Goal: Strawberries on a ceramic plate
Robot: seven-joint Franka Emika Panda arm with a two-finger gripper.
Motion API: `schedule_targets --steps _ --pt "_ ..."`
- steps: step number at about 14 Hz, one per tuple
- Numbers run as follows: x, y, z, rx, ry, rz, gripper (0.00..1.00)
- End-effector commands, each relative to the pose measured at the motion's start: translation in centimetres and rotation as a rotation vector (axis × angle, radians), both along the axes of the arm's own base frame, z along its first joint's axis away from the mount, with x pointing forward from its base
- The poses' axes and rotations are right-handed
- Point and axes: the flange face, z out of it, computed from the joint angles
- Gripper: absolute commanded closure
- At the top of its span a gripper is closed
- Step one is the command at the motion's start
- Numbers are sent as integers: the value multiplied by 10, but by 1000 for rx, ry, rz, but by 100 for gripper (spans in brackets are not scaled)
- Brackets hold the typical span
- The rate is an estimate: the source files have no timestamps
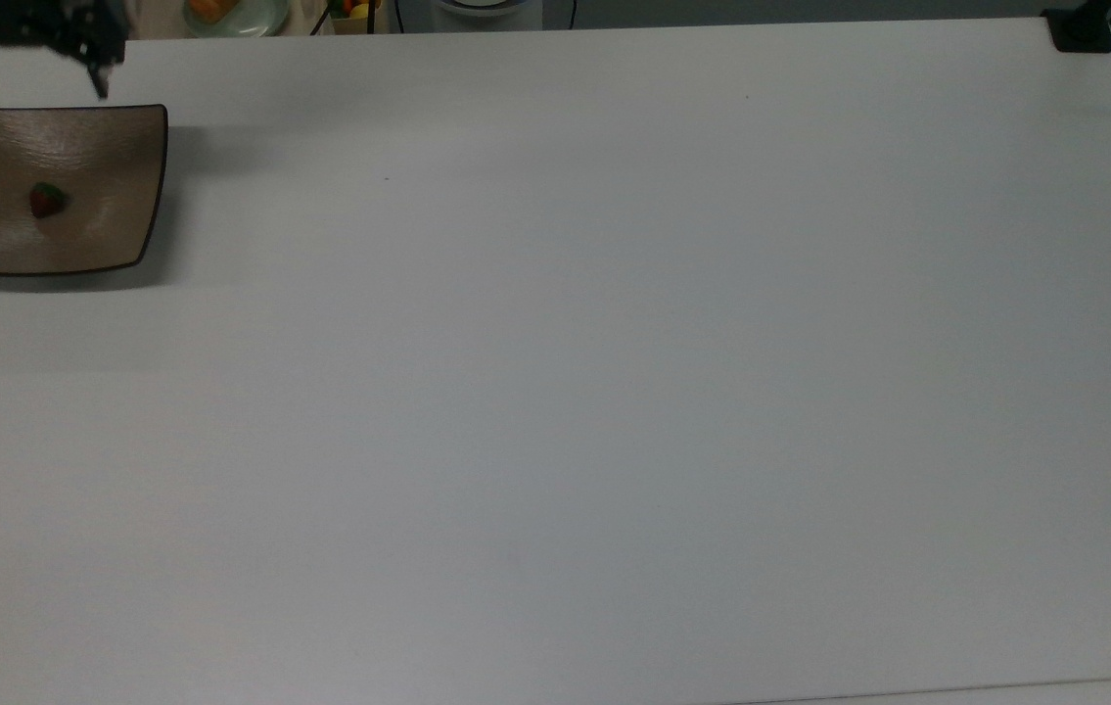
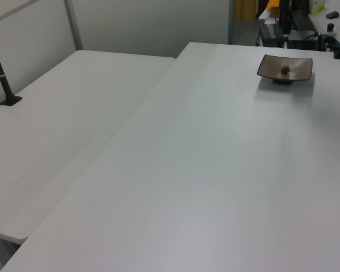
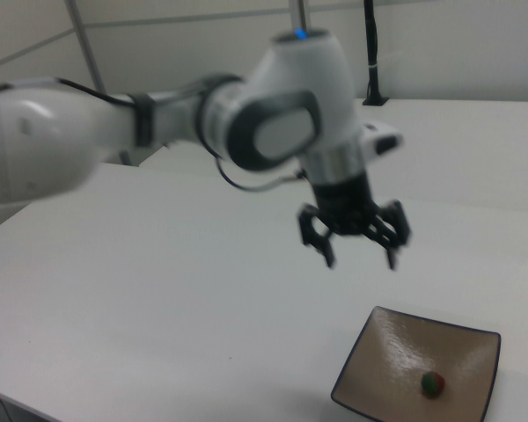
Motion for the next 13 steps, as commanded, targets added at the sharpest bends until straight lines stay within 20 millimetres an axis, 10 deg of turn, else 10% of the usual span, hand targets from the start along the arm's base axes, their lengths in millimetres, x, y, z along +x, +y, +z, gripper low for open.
schedule_targets --steps 1,6,13 --pt "-29 56 59 63 -23 -100 0" --pt "-21 171 105 220 -84 -196 0" --pt "-5 306 92 222 -46 -114 0"
